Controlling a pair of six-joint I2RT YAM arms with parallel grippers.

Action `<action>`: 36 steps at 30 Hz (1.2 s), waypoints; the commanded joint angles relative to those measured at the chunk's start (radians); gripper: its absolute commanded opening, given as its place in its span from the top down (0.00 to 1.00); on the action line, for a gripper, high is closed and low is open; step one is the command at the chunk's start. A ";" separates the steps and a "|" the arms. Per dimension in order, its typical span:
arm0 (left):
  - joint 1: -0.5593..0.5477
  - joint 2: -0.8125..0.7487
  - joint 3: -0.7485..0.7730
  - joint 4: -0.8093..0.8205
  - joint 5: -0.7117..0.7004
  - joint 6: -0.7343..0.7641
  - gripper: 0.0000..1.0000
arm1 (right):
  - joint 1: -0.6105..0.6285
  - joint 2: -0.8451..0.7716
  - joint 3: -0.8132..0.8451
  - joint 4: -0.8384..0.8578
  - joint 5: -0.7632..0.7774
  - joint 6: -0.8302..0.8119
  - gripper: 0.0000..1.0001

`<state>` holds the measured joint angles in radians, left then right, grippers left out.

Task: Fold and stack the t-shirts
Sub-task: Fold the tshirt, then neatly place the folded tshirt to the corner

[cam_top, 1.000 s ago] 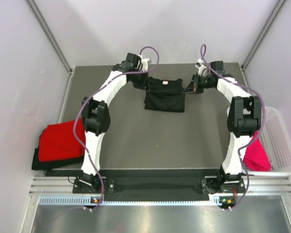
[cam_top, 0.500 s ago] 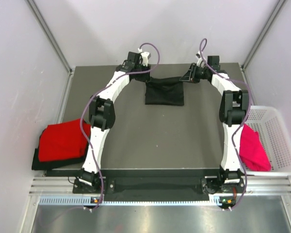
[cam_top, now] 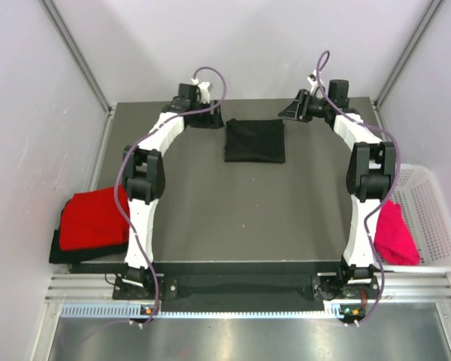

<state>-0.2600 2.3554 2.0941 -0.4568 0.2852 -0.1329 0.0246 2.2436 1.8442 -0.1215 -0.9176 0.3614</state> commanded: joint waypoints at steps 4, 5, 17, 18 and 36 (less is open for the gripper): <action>0.085 -0.016 -0.037 0.055 0.236 -0.146 0.18 | 0.017 -0.007 -0.060 0.054 -0.046 -0.016 0.47; 0.090 0.013 -0.025 0.059 0.253 -0.155 0.18 | 0.020 0.000 -0.057 0.051 -0.044 -0.019 0.47; 0.087 0.209 0.018 0.182 0.491 -0.332 0.23 | 0.044 0.123 0.030 0.017 -0.012 -0.035 0.47; 0.084 0.217 0.018 0.182 0.500 -0.341 0.23 | 0.046 0.135 0.033 0.017 -0.012 -0.032 0.48; 0.018 0.272 0.015 0.216 0.560 -0.415 0.42 | 0.052 0.194 0.049 0.046 -0.007 -0.007 0.47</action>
<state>-0.2363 2.5923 2.1185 -0.2287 0.8574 -0.5381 0.0639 2.4290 1.8355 -0.1158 -0.9203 0.3531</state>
